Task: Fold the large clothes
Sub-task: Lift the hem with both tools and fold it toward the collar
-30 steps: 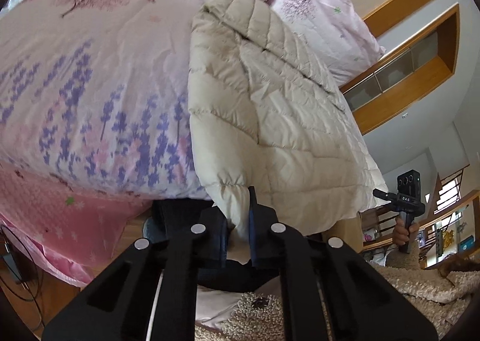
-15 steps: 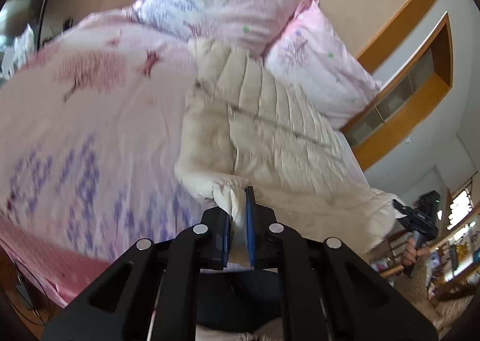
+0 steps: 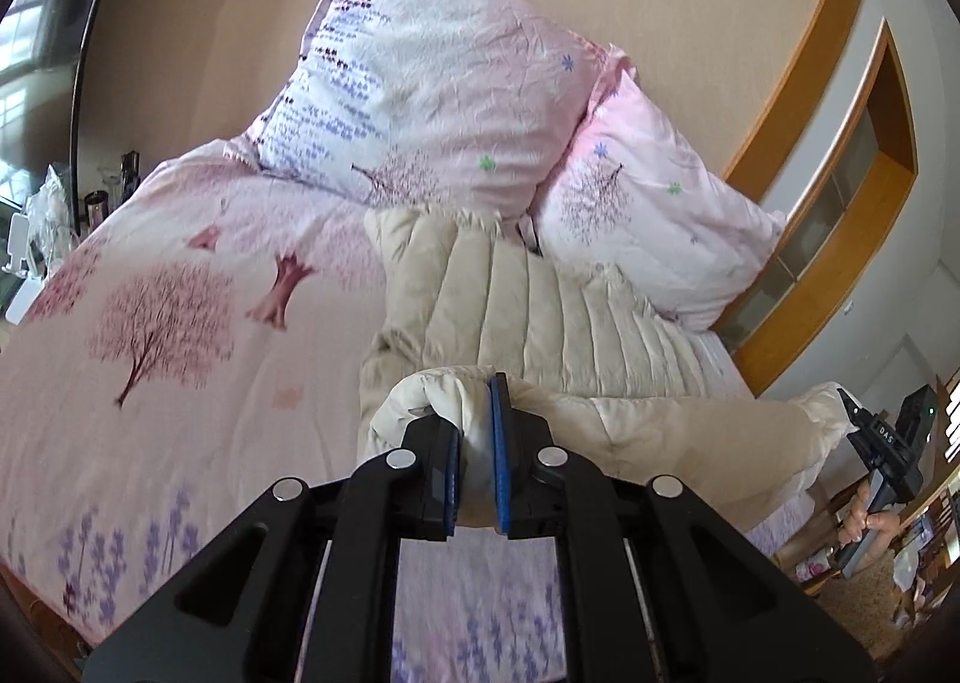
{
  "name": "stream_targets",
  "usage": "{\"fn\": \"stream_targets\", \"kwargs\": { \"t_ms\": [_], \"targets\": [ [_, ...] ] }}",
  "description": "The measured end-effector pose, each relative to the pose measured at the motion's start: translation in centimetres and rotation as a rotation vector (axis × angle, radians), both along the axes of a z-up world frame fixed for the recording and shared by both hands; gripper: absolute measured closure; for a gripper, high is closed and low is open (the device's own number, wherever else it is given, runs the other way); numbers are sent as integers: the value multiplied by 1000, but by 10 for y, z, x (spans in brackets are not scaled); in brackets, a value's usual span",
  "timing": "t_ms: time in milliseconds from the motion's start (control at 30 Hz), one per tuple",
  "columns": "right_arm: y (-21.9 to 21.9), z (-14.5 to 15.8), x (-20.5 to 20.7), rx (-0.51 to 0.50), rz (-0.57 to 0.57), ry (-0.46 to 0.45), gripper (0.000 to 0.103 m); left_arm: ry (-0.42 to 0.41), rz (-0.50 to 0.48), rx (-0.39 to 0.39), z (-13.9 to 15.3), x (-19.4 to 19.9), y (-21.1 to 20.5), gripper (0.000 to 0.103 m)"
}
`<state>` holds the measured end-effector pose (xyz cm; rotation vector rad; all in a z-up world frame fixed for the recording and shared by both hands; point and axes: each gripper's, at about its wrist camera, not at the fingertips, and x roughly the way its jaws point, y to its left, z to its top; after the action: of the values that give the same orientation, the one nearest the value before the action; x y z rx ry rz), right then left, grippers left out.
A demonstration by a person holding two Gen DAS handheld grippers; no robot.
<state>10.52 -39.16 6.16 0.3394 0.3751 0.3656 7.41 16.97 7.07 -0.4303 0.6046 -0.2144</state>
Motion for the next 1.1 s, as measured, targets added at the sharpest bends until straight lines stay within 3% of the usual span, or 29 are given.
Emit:
{"fn": "stream_targets", "kwargs": {
  "t_ms": [200, 433, 633, 833, 1100],
  "targets": [
    [8, 18, 33, -9, -46, -38, 89, -26, 22, 7, 13, 34, 5, 95],
    [17, 36, 83, -11, -93, -81, 89, -47, 46, 99, 39, 98, -1, 95],
    [22, 33, 128, -18, -138, -77, 89, -56, 64, 99, 44, 146, -2, 95],
    [25, 8, 180, -4, -163, 20, 89, -5, 74, 63, 21, 189, 1, 95],
    [31, -27, 233, -2, -176, 183, 89, 121, 93, -88, -36, 229, 20, 95]
  ]
}}
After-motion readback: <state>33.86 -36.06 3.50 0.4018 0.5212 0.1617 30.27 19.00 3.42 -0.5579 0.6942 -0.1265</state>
